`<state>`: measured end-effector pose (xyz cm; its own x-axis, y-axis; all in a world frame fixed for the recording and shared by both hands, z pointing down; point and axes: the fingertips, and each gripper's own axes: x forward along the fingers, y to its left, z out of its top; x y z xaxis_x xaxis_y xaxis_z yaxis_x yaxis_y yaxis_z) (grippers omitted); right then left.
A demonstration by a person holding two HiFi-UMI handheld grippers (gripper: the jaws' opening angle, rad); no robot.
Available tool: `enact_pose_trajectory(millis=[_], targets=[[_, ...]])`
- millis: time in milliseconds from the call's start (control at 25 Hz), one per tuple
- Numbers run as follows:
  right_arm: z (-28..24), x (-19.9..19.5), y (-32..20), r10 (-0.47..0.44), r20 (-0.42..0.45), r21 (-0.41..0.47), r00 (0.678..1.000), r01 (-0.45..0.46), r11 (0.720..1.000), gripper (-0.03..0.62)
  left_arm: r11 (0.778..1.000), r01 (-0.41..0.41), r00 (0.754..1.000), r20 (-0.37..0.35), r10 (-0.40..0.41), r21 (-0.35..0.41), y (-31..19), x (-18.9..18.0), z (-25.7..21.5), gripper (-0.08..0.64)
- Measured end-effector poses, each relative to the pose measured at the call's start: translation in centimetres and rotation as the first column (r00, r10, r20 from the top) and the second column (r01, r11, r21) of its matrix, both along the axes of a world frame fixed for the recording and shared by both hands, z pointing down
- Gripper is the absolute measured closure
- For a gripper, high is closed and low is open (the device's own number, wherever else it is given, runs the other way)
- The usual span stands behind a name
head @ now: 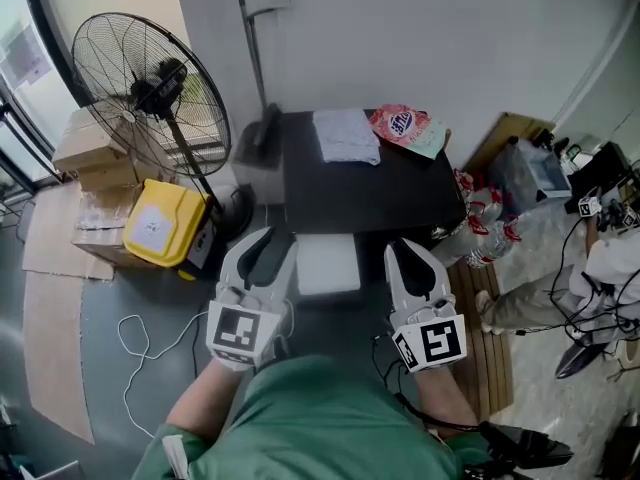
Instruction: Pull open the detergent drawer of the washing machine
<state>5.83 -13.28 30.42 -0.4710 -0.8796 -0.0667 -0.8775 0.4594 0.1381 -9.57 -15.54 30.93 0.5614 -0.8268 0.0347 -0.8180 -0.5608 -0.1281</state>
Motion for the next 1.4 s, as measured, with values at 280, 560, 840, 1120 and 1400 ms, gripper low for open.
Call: enact_pose_trajectory(millis=[280, 560, 840, 1120, 1400], targets=[[1.1, 0.3, -0.4, 0.0, -0.004, -0.021, 1.0, 0.0, 1.0, 0.551, 1.0, -0.007, 1.0, 0.014, 0.008, -0.019, -0.3, 0.5, 1.1, 0.431], [1.3, 0.4, -0.7, -0.001, -0.006, -0.02, 1.0, 0.001, 1.0, 0.551, 1.0, -0.001, 1.0, 0.008, 0.001, -0.022, -0.7, 0.6, 1.3, 0.431], [1.2, 0.5, -1.0, -0.004, -0.002, -0.019, 1.0, 0.004, 1.0, 0.551, 1.0, 0.001, 1.0, 0.022, 0.0, -0.026, -1.1, 0.7, 1.4, 0.433], [1.3, 0.8, -1.0, -0.006, 0.001, -0.021, 1.0, 0.006, 1.0, 0.551, 0.999, 0.004, 1.0, 0.025, -0.003, -0.036, -1.1, 0.9, 1.7, 0.433], [1.3, 0.9, -1.1, -0.006, 0.005, -0.019, 1.0, 0.007, 1.0, 0.551, 0.999, 0.005, 1.0, 0.027, -0.004, -0.037, -1.2, 1.0, 1.8, 0.433]])
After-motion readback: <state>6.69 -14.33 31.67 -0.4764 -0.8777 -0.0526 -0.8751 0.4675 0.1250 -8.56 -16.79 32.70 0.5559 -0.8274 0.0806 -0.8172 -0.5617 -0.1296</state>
